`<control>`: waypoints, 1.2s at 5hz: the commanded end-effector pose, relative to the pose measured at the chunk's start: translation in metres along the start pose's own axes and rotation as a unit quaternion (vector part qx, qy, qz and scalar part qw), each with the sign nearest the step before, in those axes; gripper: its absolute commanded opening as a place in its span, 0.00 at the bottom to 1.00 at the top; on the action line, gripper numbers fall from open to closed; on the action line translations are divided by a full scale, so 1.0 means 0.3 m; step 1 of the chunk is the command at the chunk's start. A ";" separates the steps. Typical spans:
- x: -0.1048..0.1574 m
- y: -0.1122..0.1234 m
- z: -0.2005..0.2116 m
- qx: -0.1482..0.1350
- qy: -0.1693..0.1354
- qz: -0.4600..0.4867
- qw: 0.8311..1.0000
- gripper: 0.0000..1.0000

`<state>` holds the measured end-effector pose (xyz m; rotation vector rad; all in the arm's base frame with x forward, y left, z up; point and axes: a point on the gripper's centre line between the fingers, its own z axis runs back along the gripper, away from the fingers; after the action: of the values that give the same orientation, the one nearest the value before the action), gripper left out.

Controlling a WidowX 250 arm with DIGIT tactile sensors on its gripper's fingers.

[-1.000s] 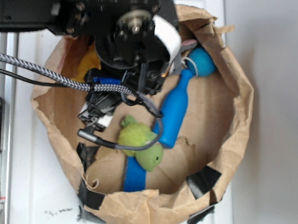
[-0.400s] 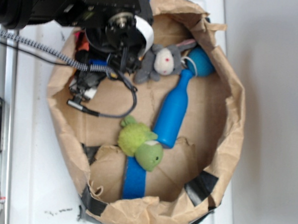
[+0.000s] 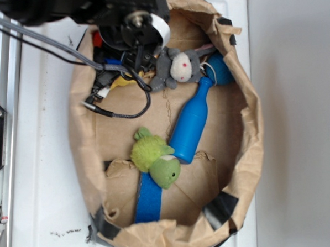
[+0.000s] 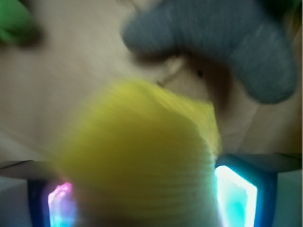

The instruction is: Grab the yellow cloth.

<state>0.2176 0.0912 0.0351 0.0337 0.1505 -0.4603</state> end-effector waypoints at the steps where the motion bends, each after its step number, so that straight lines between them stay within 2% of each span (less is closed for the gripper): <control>1: 0.000 0.002 0.045 0.023 -0.026 0.021 0.999 0.00; 3: -0.007 -0.044 0.212 -0.035 -0.083 0.030 0.995 0.00; 4: -0.014 -0.100 0.335 -0.067 -0.112 0.040 0.991 0.00; 5: 0.000 -0.201 0.415 -0.058 -0.140 0.054 0.987 0.00; 6: 0.079 -0.267 0.454 -0.035 -0.172 0.121 0.977 0.00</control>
<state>0.2201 0.0049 0.1536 -0.1186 -0.1221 -0.1917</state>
